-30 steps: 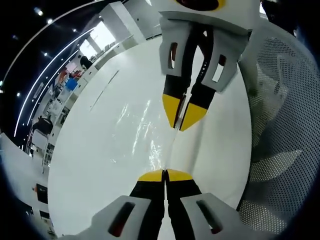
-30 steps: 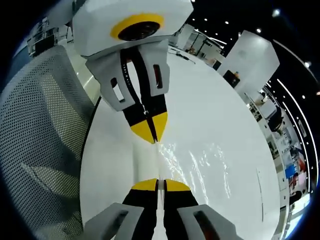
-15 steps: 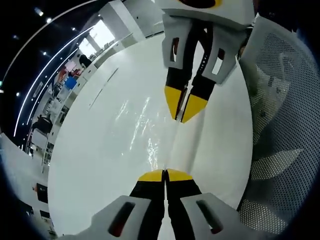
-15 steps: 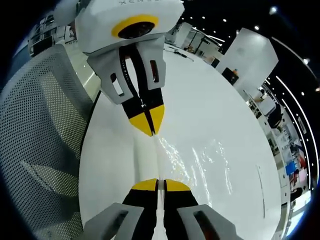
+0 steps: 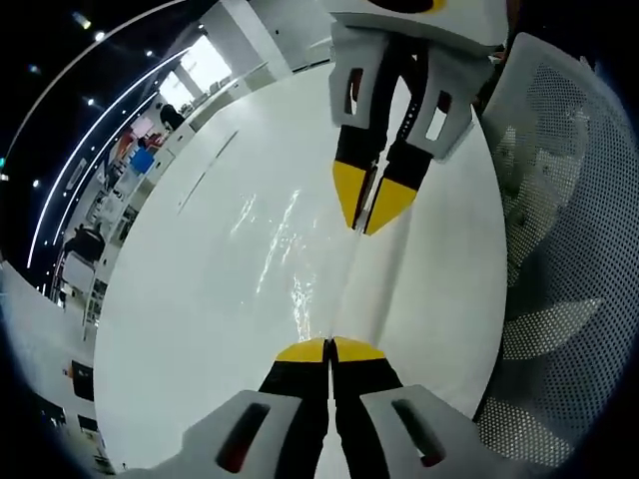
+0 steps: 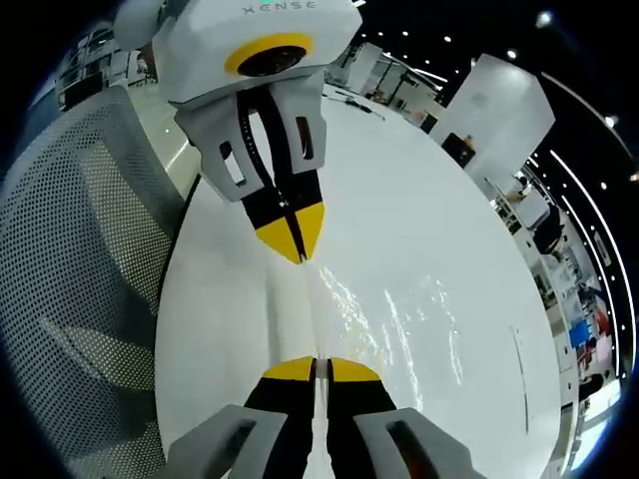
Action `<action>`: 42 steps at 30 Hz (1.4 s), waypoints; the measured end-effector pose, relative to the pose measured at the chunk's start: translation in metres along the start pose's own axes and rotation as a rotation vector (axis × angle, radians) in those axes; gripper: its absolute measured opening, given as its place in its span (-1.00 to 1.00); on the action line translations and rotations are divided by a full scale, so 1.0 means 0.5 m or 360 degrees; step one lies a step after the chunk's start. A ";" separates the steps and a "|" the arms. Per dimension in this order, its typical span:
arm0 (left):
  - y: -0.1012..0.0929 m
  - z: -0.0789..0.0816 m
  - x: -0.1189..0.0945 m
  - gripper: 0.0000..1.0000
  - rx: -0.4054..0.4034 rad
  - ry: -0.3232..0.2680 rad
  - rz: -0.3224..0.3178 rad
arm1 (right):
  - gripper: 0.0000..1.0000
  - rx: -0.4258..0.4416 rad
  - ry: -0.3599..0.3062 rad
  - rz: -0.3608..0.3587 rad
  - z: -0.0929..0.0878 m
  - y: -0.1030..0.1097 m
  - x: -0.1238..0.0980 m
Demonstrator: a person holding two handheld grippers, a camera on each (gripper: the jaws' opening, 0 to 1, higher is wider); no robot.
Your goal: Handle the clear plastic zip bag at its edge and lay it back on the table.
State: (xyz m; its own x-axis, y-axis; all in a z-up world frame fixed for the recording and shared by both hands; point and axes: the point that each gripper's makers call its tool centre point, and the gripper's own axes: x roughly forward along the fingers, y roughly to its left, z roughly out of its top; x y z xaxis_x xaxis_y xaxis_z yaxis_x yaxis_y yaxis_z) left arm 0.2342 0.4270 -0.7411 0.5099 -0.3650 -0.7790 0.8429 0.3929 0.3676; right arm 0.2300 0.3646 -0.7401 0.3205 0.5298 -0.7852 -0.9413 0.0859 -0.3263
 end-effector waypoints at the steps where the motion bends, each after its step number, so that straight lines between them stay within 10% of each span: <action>1: 0.000 0.000 -0.001 -1.00 -0.0001 0.0001 0.0001 | -1.00 0.0001 0.0001 0.0001 0.000 0.000 -0.001; 42: 0.001 -0.012 -0.008 -1.00 -0.0044 0.0037 0.0023 | -1.00 -0.0002 0.0030 -0.0004 -0.007 0.003 -0.012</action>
State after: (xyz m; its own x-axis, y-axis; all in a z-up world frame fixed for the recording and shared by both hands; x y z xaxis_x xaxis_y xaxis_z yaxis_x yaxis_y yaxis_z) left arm 0.2317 0.4335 -0.7409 0.5176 -0.3393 -0.7855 0.8301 0.4216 0.3649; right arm 0.2269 0.3587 -0.7377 0.3247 0.5137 -0.7941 -0.9405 0.0863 -0.3287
